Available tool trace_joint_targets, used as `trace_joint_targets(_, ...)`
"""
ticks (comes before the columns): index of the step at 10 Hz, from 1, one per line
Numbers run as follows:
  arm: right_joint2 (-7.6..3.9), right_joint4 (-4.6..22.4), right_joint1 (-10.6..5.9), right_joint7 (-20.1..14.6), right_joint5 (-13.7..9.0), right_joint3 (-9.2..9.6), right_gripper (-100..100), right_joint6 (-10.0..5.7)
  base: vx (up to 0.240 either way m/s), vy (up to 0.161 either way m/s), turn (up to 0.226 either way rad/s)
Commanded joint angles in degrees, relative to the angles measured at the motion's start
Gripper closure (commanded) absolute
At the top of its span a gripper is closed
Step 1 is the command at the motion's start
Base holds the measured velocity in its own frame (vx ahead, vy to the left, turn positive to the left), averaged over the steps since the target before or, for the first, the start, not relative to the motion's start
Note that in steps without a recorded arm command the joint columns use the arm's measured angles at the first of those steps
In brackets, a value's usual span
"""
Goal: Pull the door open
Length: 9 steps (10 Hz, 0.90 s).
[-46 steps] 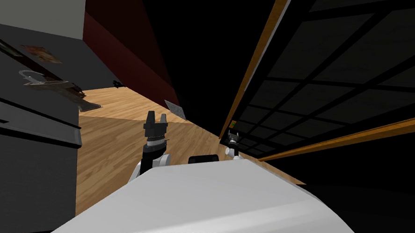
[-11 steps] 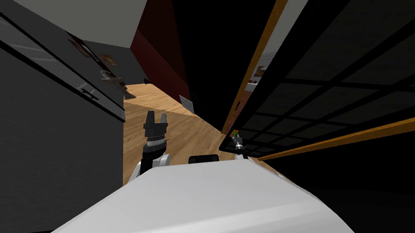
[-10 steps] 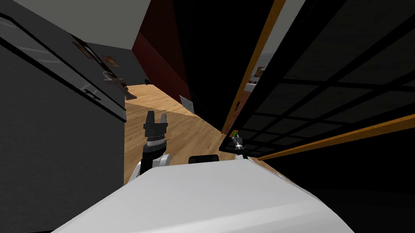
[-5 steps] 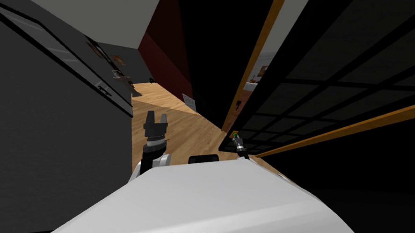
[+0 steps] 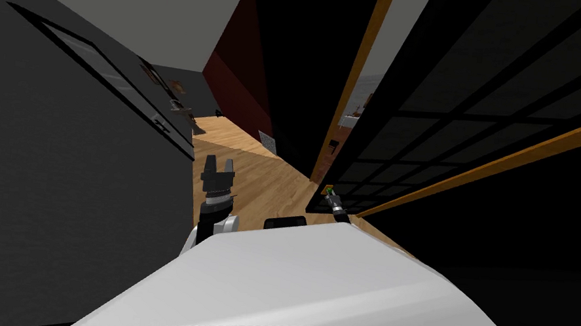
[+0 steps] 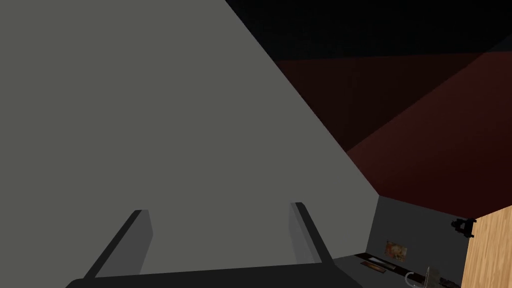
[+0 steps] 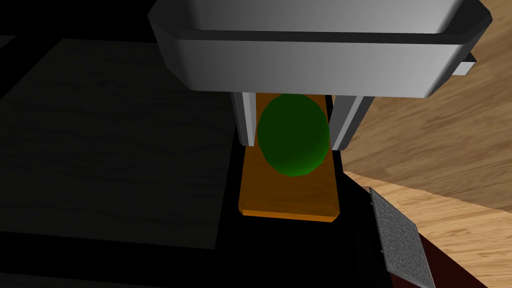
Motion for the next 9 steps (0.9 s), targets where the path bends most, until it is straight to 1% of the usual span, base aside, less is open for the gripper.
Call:
trace_joint_targets(1, -0.97, -0.1, 1.09, -1.2, 0.6, 1.07, 100, -1.95, -0.202, -0.039, 0.116)
trace_joint_targets(4, -2.88, 0.0, 2.93, -3.4, 1.6, 3.04, 100, -5.24, -0.206, -0.055, 0.099)
trace_joint_targets(6, -3.87, 0.0, 3.89, -4.5, 2.1, 4.07, 100, -6.96, -0.203, -0.047, 0.078)
trace_joint_targets(7, -4.26, 0.0, 4.26, -4.9, 2.3, 4.48, 100, -7.63, -0.186, -0.058, 0.064)
trace_joint_targets(8, -3.91, 0.1, 3.95, -4.5, 2.2, 4.3, 100, -6.81, -0.079, -0.025, 0.02)
trace_joint_targets(9, -4.15, 0.7, 4.24, -5.1, 2.5, 4.79, 100, -7.82, -0.124, -0.044, 0.124)
